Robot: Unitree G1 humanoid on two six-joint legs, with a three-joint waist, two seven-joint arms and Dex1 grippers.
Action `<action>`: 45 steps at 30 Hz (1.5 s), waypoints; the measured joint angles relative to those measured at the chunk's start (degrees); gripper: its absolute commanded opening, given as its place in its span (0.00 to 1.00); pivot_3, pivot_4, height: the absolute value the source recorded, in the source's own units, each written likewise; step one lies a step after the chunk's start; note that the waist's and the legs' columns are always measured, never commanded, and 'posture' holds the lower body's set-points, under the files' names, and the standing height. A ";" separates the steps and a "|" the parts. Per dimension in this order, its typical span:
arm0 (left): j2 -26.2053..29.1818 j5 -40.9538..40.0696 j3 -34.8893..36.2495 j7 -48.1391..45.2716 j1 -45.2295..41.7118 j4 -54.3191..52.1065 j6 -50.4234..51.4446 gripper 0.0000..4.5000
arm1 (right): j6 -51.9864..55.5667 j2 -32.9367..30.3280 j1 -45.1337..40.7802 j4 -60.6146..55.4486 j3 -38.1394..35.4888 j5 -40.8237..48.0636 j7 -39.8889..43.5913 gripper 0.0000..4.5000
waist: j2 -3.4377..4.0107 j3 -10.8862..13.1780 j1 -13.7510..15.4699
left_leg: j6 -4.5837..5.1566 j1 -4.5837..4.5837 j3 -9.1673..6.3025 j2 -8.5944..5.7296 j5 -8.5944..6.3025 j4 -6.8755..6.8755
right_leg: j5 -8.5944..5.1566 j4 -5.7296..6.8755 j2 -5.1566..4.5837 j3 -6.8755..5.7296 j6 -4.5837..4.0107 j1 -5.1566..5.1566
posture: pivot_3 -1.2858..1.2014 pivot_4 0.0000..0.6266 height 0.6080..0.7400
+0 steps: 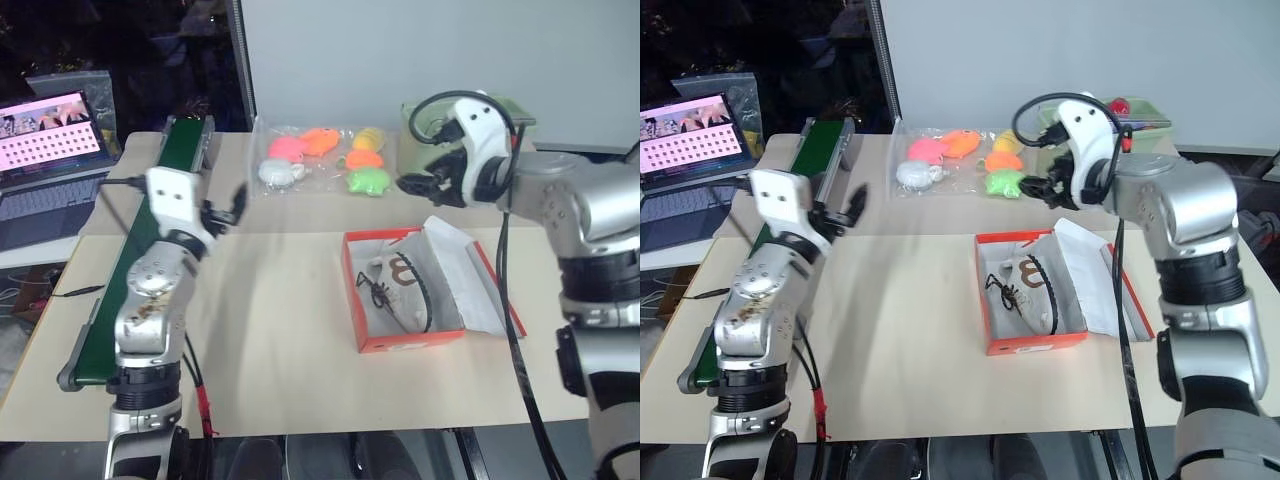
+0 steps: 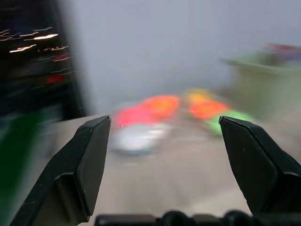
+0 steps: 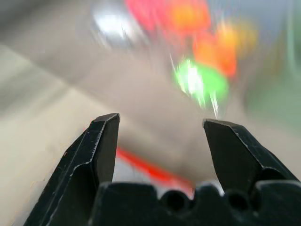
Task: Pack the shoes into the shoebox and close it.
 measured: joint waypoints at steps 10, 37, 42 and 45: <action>6.96 1.52 5.74 2.01 6.49 0.63 6.52 1.00 | -15.55 13.46 19.35 -12.18 2.80 5.31 10.68 0.88 | -0.17 -0.06 1.85 | -0.07 0.13 -0.17 -0.14 0.04 0.32 | 0.06 -0.20 -0.16 -0.18 0.08 0.29 | 0.52 0.24 0.92; 6.10 0.18 8.57 3.25 14.00 -1.76 11.93 1.00 | -20.75 16.24 24.16 -8.03 8.88 -1.41 15.91 0.99 | -0.19 -0.07 1.49 | -0.08 0.31 -0.12 -0.05 0.03 0.24 | 0.03 -0.02 -0.06 -0.13 0.01 0.26 | 0.52 0.24 0.92; 6.10 0.18 7.96 3.13 12.88 -1.61 11.99 1.00 | -20.11 16.18 25.29 -8.14 8.98 -1.57 15.51 0.99 | -0.20 -0.07 1.55 | -0.08 0.31 -0.11 -0.06 0.03 0.24 | 0.03 -0.02 -0.06 -0.13 0.01 0.26 | 0.52 0.24 0.92; 6.10 0.19 7.37 3.00 12.75 -1.23 11.99 1.00 | -19.73 16.39 25.32 -8.23 8.97 -1.75 14.62 0.99 | -0.20 -0.07 1.44 | -0.08 0.32 -0.11 -0.04 0.03 0.24 | 0.03 -0.01 -0.05 -0.12 0.01 0.25 | 0.52 0.24 0.92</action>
